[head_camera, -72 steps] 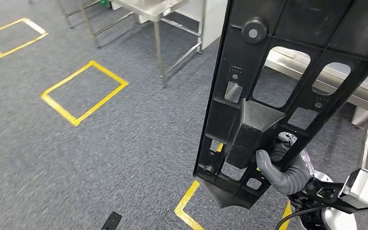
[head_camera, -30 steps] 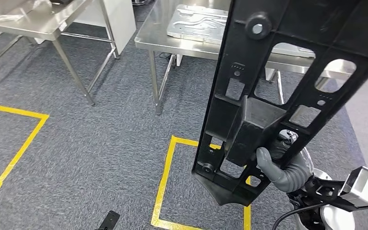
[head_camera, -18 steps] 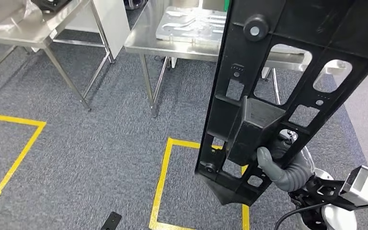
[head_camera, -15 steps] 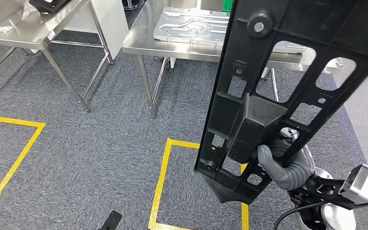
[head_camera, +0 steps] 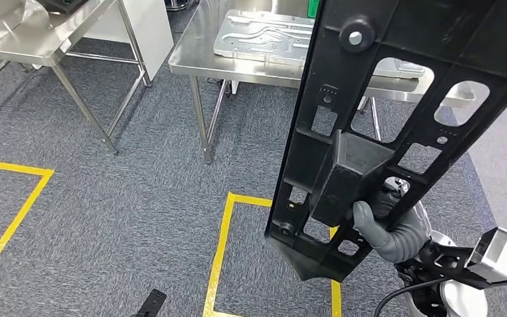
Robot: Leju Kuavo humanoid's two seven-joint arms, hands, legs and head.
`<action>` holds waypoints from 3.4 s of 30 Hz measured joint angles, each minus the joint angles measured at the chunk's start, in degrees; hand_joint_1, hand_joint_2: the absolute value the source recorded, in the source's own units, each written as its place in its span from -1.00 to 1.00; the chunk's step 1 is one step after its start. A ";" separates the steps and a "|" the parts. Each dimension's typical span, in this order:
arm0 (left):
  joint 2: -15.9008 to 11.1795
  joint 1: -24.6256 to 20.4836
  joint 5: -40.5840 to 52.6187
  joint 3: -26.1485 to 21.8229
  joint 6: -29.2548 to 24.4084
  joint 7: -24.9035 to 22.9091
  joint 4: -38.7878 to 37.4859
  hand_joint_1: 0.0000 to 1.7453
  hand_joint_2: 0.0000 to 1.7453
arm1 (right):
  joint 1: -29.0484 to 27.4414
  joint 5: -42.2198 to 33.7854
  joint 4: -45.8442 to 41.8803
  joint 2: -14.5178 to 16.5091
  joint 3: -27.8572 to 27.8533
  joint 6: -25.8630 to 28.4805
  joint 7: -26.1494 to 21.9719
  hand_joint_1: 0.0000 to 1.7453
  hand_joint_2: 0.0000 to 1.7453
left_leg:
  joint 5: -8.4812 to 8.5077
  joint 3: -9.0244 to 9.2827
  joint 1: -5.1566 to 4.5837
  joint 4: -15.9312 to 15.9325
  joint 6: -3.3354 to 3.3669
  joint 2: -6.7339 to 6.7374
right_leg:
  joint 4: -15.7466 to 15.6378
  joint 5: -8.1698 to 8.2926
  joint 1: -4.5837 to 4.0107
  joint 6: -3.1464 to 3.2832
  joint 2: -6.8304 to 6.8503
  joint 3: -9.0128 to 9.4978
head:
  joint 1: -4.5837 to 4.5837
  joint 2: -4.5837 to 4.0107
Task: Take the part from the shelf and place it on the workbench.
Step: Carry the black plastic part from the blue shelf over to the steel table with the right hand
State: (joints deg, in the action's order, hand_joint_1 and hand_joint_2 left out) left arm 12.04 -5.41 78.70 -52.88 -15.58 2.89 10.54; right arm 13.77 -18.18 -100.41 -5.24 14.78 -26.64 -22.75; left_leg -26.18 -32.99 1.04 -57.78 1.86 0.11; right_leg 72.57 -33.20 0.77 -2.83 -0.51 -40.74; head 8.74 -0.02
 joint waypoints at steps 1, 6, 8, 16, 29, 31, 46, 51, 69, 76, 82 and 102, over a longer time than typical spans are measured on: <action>0.00 0.05 -0.01 -0.01 0.00 -0.01 0.00 -1.00 1.00 | -0.10 0.00 0.03 -0.01 0.00 0.01 0.00 1.00 1.00 | -0.15 0.14 0.01 -0.01 -0.04 -0.01 | 1.12 0.42 0.13 -0.11 0.08 -1.04 | 0.00 0.00; 0.03 0.05 -0.02 -0.02 0.12 0.03 0.00 -1.00 1.00 | -0.15 -0.01 0.08 -0.05 0.00 0.05 -0.12 1.00 1.00 | -1.30 1.50 -0.13 -0.01 -1.00 -0.10 | -13.70 9.01 0.00 0.59 0.55 5.03 | 0.00 0.00; 0.04 0.02 -0.03 -0.02 0.21 0.10 0.00 -1.00 1.00 | -0.16 -0.02 0.07 -0.05 -0.01 0.09 -0.15 1.00 1.00 | -1.55 1.63 -0.17 0.18 -1.72 -0.05 | -14.89 8.76 -0.43 1.23 0.44 5.53 | 0.00 0.00; 0.04 0.13 -0.01 -0.02 0.25 0.21 0.00 -1.00 1.00 | -0.43 0.02 -0.03 -0.17 -0.04 0.17 -0.20 1.00 1.00 | -8.24 -7.03 -0.04 -16.60 -2.88 0.02 | -15.80 7.70 -0.53 3.70 0.25 7.45 | 0.02 0.00; -0.10 -0.05 0.10 0.03 0.02 0.22 0.01 -1.00 1.00 | -1.00 0.22 -0.54 -0.28 -0.26 0.51 -0.69 1.00 1.00 | -0.64 1.34 -0.39 0.40 0.27 -0.13 | -5.66 1.91 -0.24 0.39 0.11 4.46 | -0.01 0.00; -0.08 0.01 0.09 0.03 0.02 0.22 -0.01 -1.00 1.00 | -1.22 0.23 -0.54 -0.28 -0.28 0.50 -0.68 1.00 1.00 | -1.22 1.80 -0.39 0.36 0.25 -0.14 | 0.16 0.22 0.03 -0.03 0.17 0.19 | -0.01 0.00; 0.00 -0.09 0.04 0.02 0.02 0.28 -0.01 -1.00 1.00 | -1.25 0.25 -0.83 -0.34 -0.31 0.48 -0.69 1.00 1.00 | -9.21 -4.36 -0.25 -15.72 -2.71 -0.12 | -15.06 7.38 -0.63 3.99 0.45 7.13 | 0.02 0.00; -0.04 0.12 0.07 0.03 0.03 0.21 -0.01 -1.00 1.00 | -1.36 0.50 -0.90 -0.25 -0.30 0.72 -0.61 1.00 1.00 | -0.59 -4.02 -0.72 -5.61 -1.44 -0.11 | -15.04 4.74 -1.09 3.75 0.12 10.72 | -0.01 0.00; 0.02 -0.22 0.37 0.11 0.11 -0.02 0.00 -1.00 1.00 | -2.43 1.80 -2.90 -0.18 -0.39 1.48 -0.35 1.00 1.00 | -2.09 3.79 -0.25 0.38 -1.66 -0.50 | -14.50 7.59 0.22 0.86 0.80 5.38 | -0.13 0.00; 0.02 -0.37 0.32 0.11 0.11 -0.05 -0.01 -1.00 1.00 | -2.16 1.83 -3.10 0.02 -0.39 1.46 -0.15 1.00 1.00 | -8.00 -1.68 -0.06 -12.16 -3.43 -0.37 | -15.04 7.17 -0.16 3.73 0.51 8.12 | -0.06 0.00; -0.06 0.00 0.34 0.11 0.10 -0.15 0.00 -1.00 1.00 | -2.26 1.85 -3.10 0.12 -0.39 1.47 -0.09 1.00 1.00 | -0.64 -2.39 -1.09 -4.71 -1.14 -0.27 | -15.09 5.19 -1.31 4.03 0.21 10.46 | -0.14 0.00; -0.33 0.08 -0.54 -0.08 -0.33 -0.37 -0.01 -1.00 1.00 | 0.64 1.20 -0.39 0.24 -0.34 0.18 -0.52 1.00 1.00 | -3.14 5.57 0.13 0.79 -3.28 -0.50 | -14.77 9.69 0.95 1.53 0.49 4.70 | -0.36 0.00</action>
State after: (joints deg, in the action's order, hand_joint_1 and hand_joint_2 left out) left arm 11.71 -5.33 78.16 -52.96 -15.92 2.51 10.54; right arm 14.41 -16.99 -100.80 -5.00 14.44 -26.46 -23.27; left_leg -29.32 -27.42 1.18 -56.99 -1.42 -0.38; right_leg 57.80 -23.51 1.71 -1.30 -0.02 -36.04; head 8.38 -0.02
